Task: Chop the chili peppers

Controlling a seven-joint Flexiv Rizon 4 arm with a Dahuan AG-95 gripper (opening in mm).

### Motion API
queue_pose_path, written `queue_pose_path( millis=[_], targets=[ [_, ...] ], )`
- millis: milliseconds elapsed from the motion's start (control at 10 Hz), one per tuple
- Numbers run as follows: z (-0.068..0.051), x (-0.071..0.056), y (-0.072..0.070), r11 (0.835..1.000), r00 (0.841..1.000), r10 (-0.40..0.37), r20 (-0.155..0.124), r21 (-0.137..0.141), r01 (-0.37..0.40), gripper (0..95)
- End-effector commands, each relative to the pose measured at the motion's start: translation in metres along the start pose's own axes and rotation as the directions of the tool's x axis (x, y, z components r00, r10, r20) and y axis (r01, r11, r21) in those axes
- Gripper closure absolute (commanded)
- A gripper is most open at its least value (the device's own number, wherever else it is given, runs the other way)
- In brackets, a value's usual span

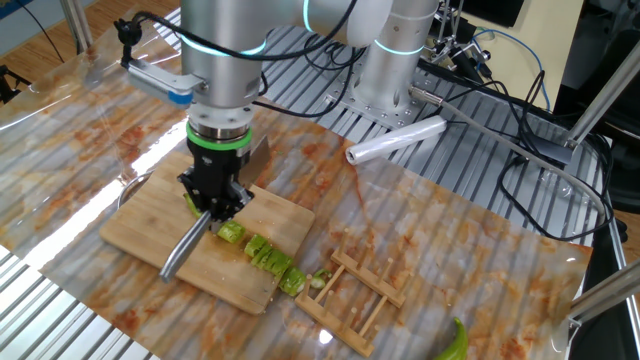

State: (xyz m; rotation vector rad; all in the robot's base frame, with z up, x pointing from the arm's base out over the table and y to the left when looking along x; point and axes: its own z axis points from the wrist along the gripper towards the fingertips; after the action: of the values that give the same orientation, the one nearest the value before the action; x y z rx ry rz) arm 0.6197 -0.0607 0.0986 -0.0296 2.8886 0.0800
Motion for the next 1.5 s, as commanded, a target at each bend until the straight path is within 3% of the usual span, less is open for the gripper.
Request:
queue_pose_path(
  millis=[100,1200,1400,1500],
  targets=[
    [-0.002,-0.001,0.001,1.000,1.000,0.000,0.003,0.002,0.000,95.0],
    [-0.002,-0.001,0.001,1.000,1.000,-0.011,0.013,0.007,0.011,95.0],
    [0.007,0.000,0.001,1.000,1.000,-0.012,0.021,0.007,0.012,95.0],
    [0.019,-0.001,0.000,1.000,1.000,-0.017,0.022,0.004,0.017,95.0]
  ],
)
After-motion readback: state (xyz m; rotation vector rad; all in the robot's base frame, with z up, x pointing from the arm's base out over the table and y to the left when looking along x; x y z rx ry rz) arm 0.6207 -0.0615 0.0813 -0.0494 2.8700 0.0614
